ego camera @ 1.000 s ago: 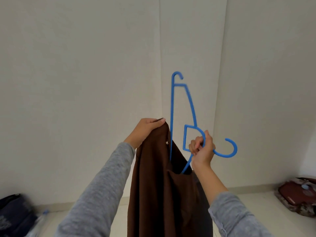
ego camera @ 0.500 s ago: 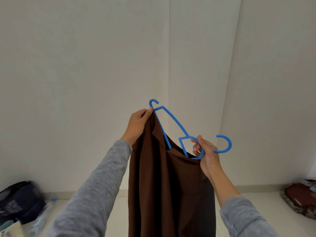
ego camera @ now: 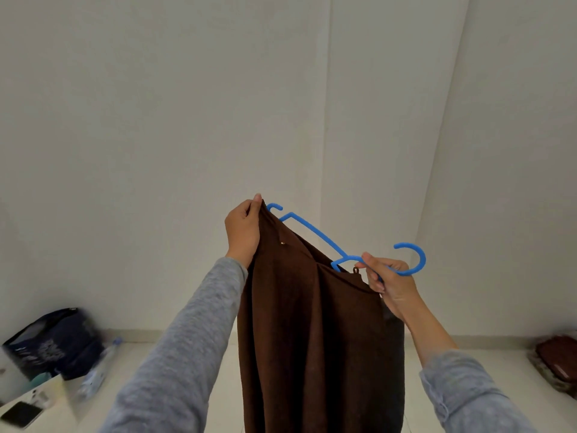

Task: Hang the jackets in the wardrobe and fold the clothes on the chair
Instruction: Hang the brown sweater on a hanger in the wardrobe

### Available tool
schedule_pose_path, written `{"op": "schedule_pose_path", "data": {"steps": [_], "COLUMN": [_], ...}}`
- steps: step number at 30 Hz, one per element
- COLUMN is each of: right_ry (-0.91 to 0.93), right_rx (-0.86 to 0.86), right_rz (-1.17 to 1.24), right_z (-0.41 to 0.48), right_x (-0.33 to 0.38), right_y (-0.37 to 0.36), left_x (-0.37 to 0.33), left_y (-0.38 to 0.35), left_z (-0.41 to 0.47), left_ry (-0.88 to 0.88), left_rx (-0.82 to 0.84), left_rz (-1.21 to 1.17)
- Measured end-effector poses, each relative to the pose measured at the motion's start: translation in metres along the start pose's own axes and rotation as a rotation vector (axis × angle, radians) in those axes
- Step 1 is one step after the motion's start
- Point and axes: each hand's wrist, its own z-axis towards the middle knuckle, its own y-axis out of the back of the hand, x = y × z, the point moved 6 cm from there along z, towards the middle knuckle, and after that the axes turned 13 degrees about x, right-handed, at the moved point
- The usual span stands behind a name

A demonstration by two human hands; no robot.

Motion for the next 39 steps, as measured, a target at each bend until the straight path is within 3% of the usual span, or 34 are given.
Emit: {"op": "schedule_pose_path", "data": {"steps": [10,13,16,20,23,28,36,39], "right_ry": [-0.119,-0.245,-0.266,-0.195,-0.200,-0.278,-0.317,-0.323], "right_rx": [0.164,0.237,0.263,0.162,-0.014,-0.107,0.061,-0.004], "right_rz": [-0.245,-0.514,-0.697,-0.660,-0.550,-0.582,-0.502,-0.519], "right_z": [0.002,-0.002,-0.001,0.008,0.014,0.008,-0.028,-0.044], "right_x": [0.021,0.029,0.041,0.066,0.075,0.061,0.026,0.023], "right_y": [0.003,-0.008,-0.027,-0.048,-0.051,-0.052,-0.059,-0.057], "left_x": [0.013,0.004,-0.019,-0.030,-0.011,0.027,0.063,0.058], "left_y": [0.009,0.004,-0.004,-0.025,-0.030,-0.014,-0.007,-0.011], "left_z": [-0.006,-0.003,-0.002,-0.010,-0.020,-0.045,-0.080,-0.090], "left_ry": [-0.034,-0.097,-0.176,-0.142,-0.046,0.010,0.037,0.002], "left_rx": [0.018,0.086,0.212,0.535,0.669,0.741,0.705,0.675], "left_rz": [0.210,0.308,0.240,0.215,0.288,0.336,0.207,0.186]}}
